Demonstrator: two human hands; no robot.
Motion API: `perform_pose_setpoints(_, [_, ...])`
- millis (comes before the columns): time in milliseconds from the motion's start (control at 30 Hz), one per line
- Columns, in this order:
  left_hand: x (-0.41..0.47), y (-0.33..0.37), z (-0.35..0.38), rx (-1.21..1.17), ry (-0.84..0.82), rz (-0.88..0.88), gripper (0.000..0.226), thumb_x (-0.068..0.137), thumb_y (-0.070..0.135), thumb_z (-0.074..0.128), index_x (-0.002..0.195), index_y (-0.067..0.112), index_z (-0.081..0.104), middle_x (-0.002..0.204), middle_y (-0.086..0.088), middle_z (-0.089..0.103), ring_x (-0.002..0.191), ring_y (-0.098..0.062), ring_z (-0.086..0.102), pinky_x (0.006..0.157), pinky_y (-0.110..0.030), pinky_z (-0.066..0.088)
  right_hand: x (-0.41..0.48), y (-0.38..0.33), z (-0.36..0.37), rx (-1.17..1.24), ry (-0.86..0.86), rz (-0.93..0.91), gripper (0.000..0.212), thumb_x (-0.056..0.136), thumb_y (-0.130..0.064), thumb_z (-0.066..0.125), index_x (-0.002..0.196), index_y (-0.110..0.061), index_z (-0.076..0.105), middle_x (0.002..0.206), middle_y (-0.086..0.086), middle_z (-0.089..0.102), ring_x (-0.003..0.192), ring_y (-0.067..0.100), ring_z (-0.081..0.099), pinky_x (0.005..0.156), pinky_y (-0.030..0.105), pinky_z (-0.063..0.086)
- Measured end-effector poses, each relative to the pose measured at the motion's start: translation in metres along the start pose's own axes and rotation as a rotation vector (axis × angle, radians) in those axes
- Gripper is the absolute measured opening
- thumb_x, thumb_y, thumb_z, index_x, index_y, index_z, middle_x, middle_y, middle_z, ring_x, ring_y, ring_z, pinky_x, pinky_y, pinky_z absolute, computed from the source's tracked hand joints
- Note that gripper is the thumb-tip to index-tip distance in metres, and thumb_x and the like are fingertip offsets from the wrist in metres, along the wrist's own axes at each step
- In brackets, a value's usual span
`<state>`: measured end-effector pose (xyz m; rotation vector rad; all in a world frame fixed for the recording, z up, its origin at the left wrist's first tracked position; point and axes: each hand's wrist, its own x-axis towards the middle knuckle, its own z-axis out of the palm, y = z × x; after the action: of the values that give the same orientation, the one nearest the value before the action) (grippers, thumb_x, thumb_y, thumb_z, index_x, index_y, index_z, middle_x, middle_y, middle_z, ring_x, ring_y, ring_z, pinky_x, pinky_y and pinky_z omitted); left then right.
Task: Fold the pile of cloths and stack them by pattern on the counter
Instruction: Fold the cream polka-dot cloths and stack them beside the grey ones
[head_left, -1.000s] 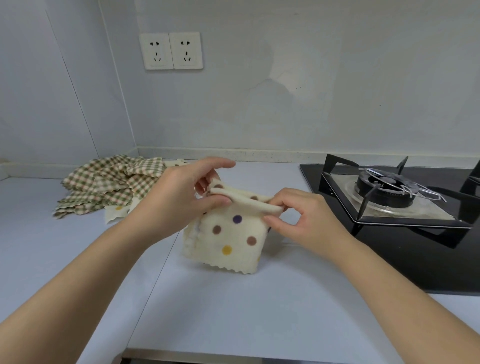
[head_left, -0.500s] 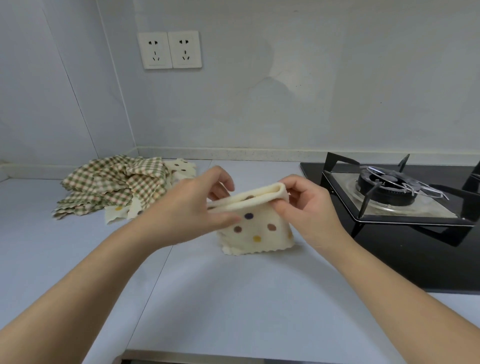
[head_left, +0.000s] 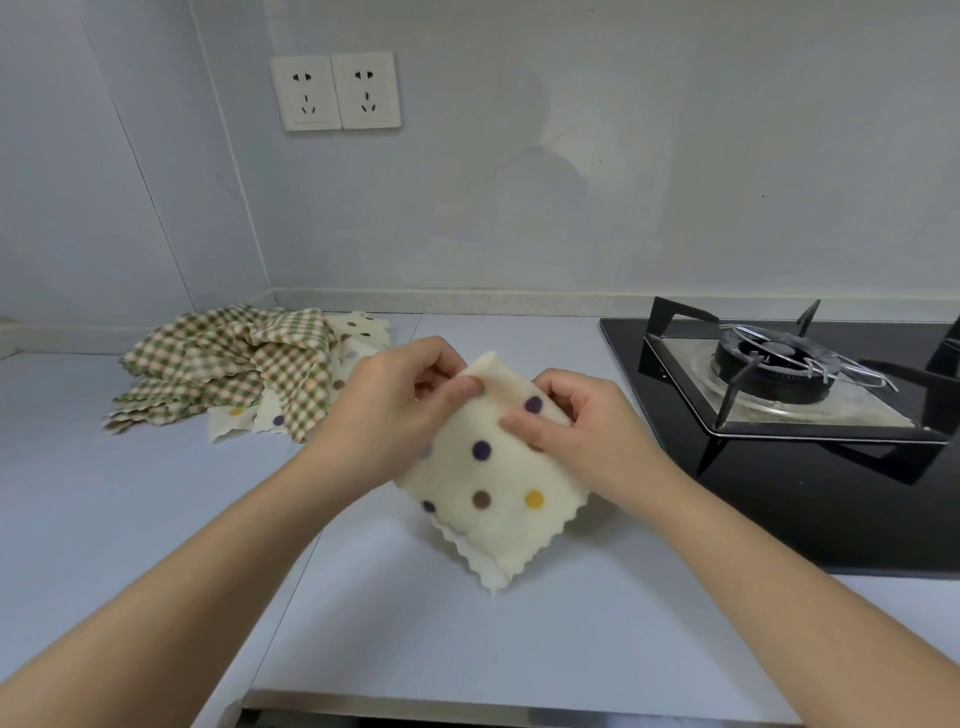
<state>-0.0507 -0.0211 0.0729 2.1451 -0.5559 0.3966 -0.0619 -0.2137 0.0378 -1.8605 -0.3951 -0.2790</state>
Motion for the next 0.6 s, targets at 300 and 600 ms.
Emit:
perform_pose_setpoints(300, [0.002, -0.018, -0.01, -0.1, -0.38, -0.197, 0.009, 0.086, 0.014, 0.067, 0.091, 0.013, 0.06, 0.079, 0.004, 0.072, 0.077, -0.014, 0.069, 0.08, -0.039, 0.055, 0.003, 0.005, -0.014, 0.422, 0.096, 0.195, 0.011, 0.081, -0.007, 0.073, 0.085, -0.015, 0.066, 0.083, 0.004, 0.072, 0.08, 0.019, 0.068, 0.077, 0.039, 0.054])
perform_pose_setpoints(600, [0.005, -0.017, -0.007, -0.283, 0.023, -0.261, 0.007, 0.087, 0.015, 0.067, 0.083, 0.01, 0.068, 0.082, -0.01, 0.07, 0.076, -0.021, 0.066, 0.068, -0.036, 0.056, 0.002, 0.013, -0.013, 0.303, -0.159, 0.312, 0.028, 0.076, -0.016, 0.074, 0.103, -0.014, 0.068, 0.098, 0.001, 0.075, 0.09, 0.017, 0.071, 0.079, 0.026, 0.057])
